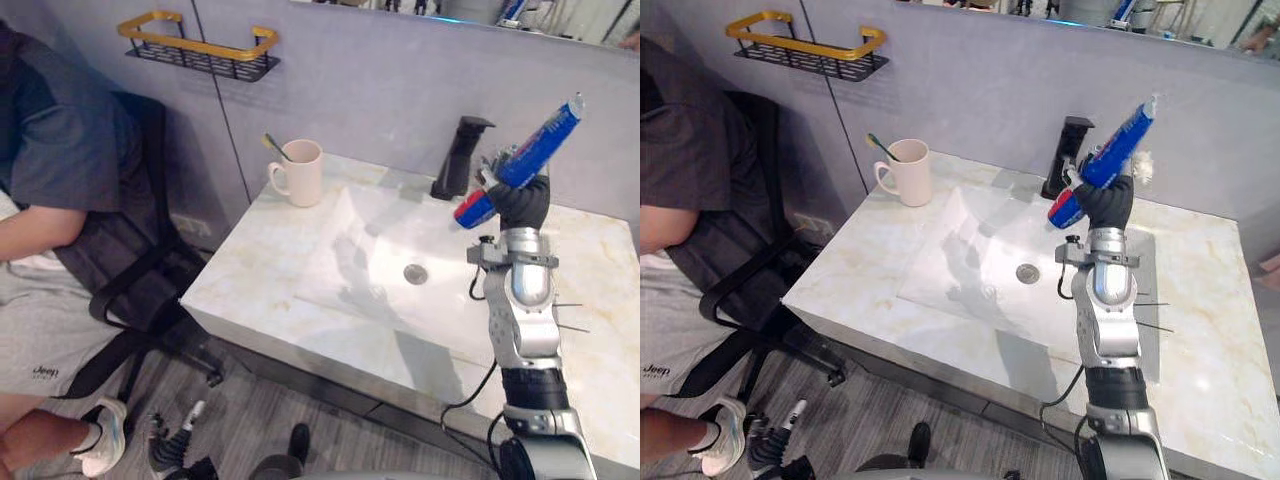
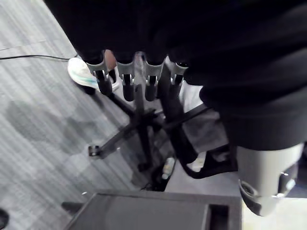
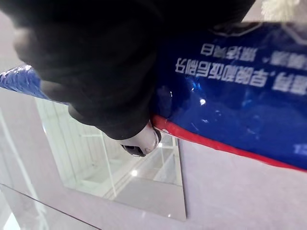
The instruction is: Organize washtable
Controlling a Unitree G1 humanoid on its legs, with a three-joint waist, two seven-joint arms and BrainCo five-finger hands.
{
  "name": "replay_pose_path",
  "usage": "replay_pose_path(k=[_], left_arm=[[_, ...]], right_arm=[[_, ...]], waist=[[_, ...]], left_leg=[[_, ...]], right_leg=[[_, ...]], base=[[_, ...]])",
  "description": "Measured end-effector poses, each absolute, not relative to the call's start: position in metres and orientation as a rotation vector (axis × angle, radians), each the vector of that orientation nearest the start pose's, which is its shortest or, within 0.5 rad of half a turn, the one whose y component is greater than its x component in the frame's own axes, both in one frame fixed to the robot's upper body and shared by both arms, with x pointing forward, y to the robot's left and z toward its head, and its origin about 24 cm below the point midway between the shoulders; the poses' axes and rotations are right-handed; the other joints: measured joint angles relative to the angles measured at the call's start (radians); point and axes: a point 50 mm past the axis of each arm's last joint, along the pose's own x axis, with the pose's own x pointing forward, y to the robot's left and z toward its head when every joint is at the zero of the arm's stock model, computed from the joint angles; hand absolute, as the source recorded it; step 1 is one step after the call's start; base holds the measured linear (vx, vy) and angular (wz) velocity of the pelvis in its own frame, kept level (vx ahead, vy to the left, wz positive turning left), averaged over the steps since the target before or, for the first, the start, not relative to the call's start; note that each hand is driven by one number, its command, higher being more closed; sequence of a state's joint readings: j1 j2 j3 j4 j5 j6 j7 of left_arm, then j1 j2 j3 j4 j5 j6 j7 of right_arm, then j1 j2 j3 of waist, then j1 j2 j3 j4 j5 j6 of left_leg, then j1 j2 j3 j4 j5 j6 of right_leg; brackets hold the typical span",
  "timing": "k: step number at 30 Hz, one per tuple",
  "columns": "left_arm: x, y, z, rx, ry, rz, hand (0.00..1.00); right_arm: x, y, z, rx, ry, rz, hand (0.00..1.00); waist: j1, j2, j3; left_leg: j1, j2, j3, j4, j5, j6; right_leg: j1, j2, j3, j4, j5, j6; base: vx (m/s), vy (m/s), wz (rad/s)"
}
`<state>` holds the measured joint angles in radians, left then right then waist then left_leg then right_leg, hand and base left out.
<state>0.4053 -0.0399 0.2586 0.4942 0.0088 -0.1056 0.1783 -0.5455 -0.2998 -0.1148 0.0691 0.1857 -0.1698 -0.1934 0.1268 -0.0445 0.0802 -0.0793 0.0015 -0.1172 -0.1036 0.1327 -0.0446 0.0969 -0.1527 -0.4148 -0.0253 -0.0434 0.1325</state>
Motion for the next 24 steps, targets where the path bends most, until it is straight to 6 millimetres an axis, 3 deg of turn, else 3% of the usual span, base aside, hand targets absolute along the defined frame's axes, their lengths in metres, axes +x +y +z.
replay_pose_path(k=[5,11,17,24], left_arm=[[0.083,0.211,-0.121,0.067,0.801,0.412,0.0],[0.098,0.213,-0.119,0.102,0.772,0.354,0.0],[0.11,0.212,-0.116,0.112,0.736,0.333,0.0],[0.121,0.208,-0.113,0.123,0.702,0.299,0.0]], right_arm=[[0.342,-0.194,0.279,-0.037,-0.805,-0.189,1.0],[0.352,-0.179,0.326,-0.043,-0.885,-0.191,1.0],[0.358,-0.174,0.351,-0.053,-0.906,-0.211,1.0],[0.365,-0.177,0.35,-0.048,-0.867,-0.242,1.0]], waist=[[0.055,-0.018,0.023],[0.087,-0.021,0.069],[0.129,-0.021,0.118],[0.165,-0.02,0.149]], left_leg=[[-0.036,0.012,-0.031,0.006,0.015,-0.006],[-0.073,0.015,-0.077,0.006,0.026,-0.016],[-0.118,0.013,-0.124,0.007,0.038,-0.024],[-0.158,0.012,-0.154,0.007,0.045,-0.03]], right_leg=[[-0.013,0.015,-0.03,-0.014,0.006,-0.008],[-0.016,0.031,-0.082,-0.03,0.005,-0.009],[-0.034,0.042,-0.129,-0.041,0.005,-0.01],[-0.052,0.052,-0.165,-0.049,0.002,-0.012]], base=[[0.0,-0.039,0.14],[0.0,-0.032,0.23],[0.0,-0.012,0.22],[0.01,0.0,0.15]])
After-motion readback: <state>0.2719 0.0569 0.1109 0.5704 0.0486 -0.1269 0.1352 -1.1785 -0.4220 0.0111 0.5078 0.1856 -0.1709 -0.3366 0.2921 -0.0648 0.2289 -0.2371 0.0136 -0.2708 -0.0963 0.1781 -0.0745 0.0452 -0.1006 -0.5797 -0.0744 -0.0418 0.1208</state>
